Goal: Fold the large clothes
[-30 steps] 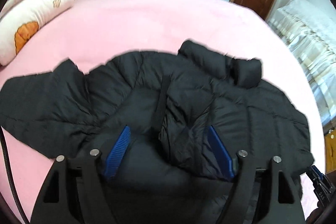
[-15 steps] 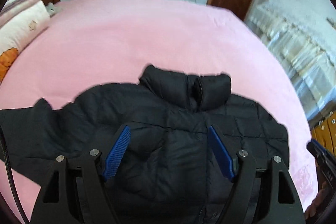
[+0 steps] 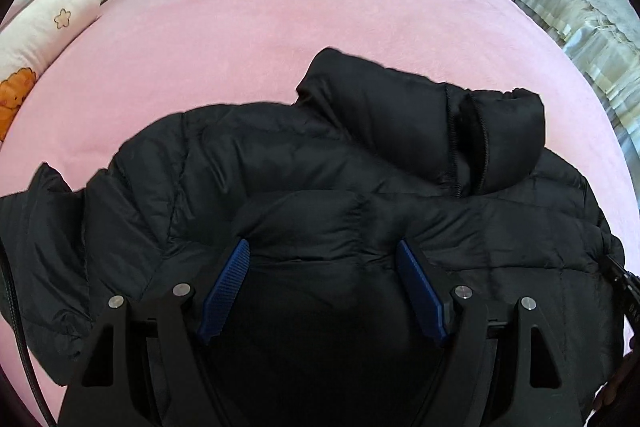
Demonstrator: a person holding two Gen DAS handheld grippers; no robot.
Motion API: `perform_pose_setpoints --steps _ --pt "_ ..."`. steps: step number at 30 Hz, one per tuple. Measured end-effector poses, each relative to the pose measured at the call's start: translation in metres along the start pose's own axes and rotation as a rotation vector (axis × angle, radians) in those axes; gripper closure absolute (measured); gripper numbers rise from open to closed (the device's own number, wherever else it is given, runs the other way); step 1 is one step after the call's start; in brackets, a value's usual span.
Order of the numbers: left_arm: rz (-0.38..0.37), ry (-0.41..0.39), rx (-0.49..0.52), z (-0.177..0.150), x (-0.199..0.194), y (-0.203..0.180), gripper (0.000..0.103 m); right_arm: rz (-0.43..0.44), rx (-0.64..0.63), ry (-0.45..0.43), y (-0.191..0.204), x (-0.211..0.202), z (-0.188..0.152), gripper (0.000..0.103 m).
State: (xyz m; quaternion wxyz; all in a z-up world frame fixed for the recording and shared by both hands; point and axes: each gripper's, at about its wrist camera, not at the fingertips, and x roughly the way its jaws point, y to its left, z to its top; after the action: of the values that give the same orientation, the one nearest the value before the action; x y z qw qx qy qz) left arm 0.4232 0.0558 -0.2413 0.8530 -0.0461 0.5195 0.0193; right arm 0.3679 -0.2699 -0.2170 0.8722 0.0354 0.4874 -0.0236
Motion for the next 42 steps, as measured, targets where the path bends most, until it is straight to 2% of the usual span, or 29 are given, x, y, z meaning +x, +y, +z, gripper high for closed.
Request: perform_pose_setpoints --steps 4,8,11,14,24,31,36,39,41,42 --pt "0.004 -0.006 0.009 -0.006 0.004 0.001 0.028 0.013 0.037 0.012 -0.022 0.007 -0.013 0.103" --pt "0.014 -0.022 0.010 -0.009 0.000 0.000 0.028 0.010 0.063 0.008 -0.027 0.004 -0.019 0.103" --pt "0.043 -0.028 0.038 -0.011 -0.013 -0.004 0.027 0.024 0.087 0.016 -0.027 -0.006 -0.018 0.100" --pt "0.077 -0.051 0.084 -0.017 -0.034 -0.014 0.021 0.041 0.106 0.011 -0.026 -0.026 -0.018 0.100" --pt "-0.012 -0.084 0.119 -0.047 -0.118 -0.027 0.019 0.085 0.131 -0.026 -0.015 -0.093 -0.036 0.100" --pt "-0.024 -0.135 0.142 -0.070 -0.169 -0.031 0.013 0.076 0.111 -0.051 -0.008 -0.132 -0.054 0.096" --pt "-0.041 -0.128 0.131 -0.090 -0.198 -0.032 0.013 0.111 0.129 -0.060 -0.008 -0.158 -0.068 0.096" --pt "-0.051 -0.136 0.143 -0.106 -0.218 -0.034 0.013 0.131 0.130 -0.072 -0.006 -0.175 -0.080 0.088" --pt "-0.050 -0.147 0.159 -0.117 -0.233 -0.035 0.013 0.155 0.125 -0.066 -0.004 -0.186 -0.088 0.077" --pt "-0.053 -0.156 0.168 -0.123 -0.242 -0.035 0.013 0.174 0.123 -0.067 -0.002 -0.191 -0.092 0.077"
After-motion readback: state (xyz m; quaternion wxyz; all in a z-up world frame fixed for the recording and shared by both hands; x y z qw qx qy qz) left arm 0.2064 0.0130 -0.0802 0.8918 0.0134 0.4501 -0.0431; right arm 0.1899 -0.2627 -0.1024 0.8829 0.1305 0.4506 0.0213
